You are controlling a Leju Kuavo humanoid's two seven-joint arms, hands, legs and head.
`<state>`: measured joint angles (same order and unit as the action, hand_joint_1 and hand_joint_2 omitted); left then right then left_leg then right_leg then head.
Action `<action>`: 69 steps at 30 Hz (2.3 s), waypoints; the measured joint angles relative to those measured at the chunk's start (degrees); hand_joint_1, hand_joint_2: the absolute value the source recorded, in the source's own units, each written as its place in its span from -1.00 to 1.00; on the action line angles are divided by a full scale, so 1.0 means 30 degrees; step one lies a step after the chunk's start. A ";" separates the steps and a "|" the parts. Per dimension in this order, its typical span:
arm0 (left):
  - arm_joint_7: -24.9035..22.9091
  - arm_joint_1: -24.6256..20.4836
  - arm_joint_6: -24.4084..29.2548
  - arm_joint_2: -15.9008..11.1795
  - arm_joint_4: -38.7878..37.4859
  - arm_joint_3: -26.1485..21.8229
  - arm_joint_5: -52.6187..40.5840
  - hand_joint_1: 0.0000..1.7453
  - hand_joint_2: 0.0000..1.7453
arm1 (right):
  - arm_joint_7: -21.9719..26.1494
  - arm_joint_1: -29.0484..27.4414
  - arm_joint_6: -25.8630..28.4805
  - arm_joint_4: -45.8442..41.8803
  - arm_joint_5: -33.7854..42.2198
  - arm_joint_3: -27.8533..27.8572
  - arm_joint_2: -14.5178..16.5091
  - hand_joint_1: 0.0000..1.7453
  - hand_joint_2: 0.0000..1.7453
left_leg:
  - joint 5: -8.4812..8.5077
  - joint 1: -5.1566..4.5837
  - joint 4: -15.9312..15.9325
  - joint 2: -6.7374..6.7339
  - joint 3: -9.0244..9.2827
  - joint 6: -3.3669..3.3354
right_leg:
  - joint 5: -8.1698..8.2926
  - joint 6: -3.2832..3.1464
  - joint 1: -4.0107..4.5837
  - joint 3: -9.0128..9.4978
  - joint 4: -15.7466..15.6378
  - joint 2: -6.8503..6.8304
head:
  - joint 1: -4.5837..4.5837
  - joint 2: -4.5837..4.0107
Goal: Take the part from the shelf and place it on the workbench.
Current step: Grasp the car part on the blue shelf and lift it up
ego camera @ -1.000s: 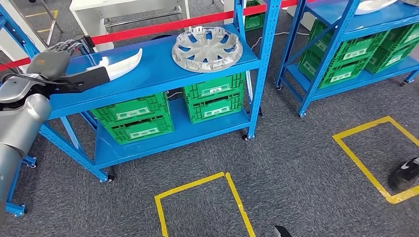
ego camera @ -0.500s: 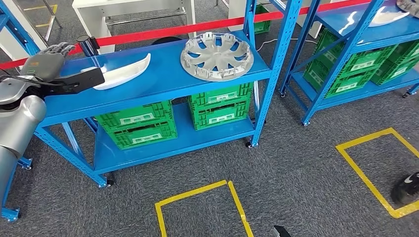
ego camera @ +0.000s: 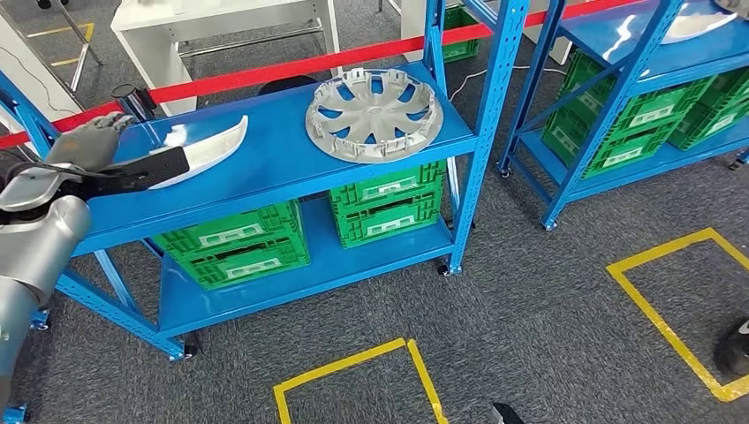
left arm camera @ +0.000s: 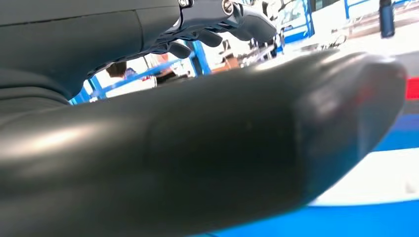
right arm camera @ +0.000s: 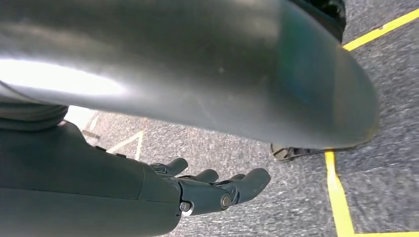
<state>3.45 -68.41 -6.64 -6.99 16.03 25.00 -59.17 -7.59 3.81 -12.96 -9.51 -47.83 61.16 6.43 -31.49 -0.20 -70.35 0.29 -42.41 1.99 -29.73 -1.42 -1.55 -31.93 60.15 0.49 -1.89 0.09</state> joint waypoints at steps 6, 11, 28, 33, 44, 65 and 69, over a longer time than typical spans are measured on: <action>-0.0023 0.0566 0.0042 -0.0635 -0.0175 0.0007 0.0279 -1.00 -1.00 | 0.0055 0.0050 -0.0078 0.0000 -0.0111 0.0000 -0.0013 -1.00 -1.00 | 0.3193 -0.0229 0.4167 0.0018 0.1368 -0.0632 | -0.0687 0.0550 0.0095 0.1041 -0.0125 0.0039 | 0.0084 -0.0004; -0.0131 0.0856 -0.0029 -0.0767 -0.0199 0.0007 0.0385 -1.00 -1.00 | 0.0009 0.0079 -0.0073 0.0000 -0.0109 -0.0002 -0.0051 -1.00 -1.00 | 0.2679 -0.0175 0.4370 0.0106 0.2248 -0.1113 | -0.1510 0.0765 0.0152 -0.1404 0.3811 -0.0067 | 0.0029 -0.0002; -0.0401 0.2210 0.0042 -0.1563 -0.0359 -0.0007 0.0661 -1.00 -1.00 | -0.0100 0.0032 -0.0097 0.0000 -0.0308 0.0000 -0.0102 -1.00 -1.00 | -0.0532 0.0086 -0.1460 0.0079 0.0181 0.0197 | 0.0600 -0.0123 0.0103 -0.0565 -0.0235 -0.0072 | 0.0153 -0.0002; -0.0366 0.2322 0.0064 -0.1756 -0.0412 -0.0018 0.0681 -1.00 -1.00 | -0.0111 0.0043 -0.0104 0.0000 -0.0479 0.0000 -0.0113 -1.00 -1.00 | 0.2620 0.0283 0.3041 -0.0107 0.0968 0.0352 | -0.0480 0.0297 -0.0125 0.0744 -0.0244 -0.0043 | 0.0231 0.0000; 0.0004 0.2638 0.0242 -0.1971 -0.0301 -0.0036 0.0687 -1.00 -1.00 | -0.0126 0.0093 -0.0117 0.0000 -0.0658 -0.0015 -0.0135 -1.00 -1.00 | 0.1852 -0.0082 0.4078 0.0083 0.2734 -0.1013 | -0.2203 0.0802 0.0142 -0.2867 0.5045 -0.0088 | 0.0220 -0.0002; 0.7901 0.5018 -0.3649 -0.1428 0.0404 -0.0836 0.4844 -1.00 -1.00 | -0.0186 0.0082 -0.0089 0.0000 -0.0465 0.0056 -0.0124 -1.00 -1.00 | 0.2246 0.0183 0.3880 -0.0031 0.2115 0.0158 | 0.0638 0.0089 0.0205 -0.0566 -0.0288 0.0030 | 0.0459 0.0000; 0.9412 0.6014 -0.3949 -0.1226 0.1430 -0.0878 0.5756 -1.00 -1.00 | -0.0186 0.0037 -0.0046 0.0000 -0.0187 0.0264 -0.0140 -1.00 -1.00 | 0.2397 0.0161 0.4159 0.0027 0.2236 -0.0092 | 0.0584 -0.0151 0.0312 -0.0509 -0.0361 -0.0005 | 0.0448 -0.0002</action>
<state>31.68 -50.37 -18.49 -10.67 20.32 22.37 -41.90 -8.15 3.92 -13.09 -9.51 -48.39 61.95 6.01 -24.30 0.28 -57.87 0.38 -35.70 1.71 -27.97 -1.88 -0.61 -33.46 59.06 0.47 -0.54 0.08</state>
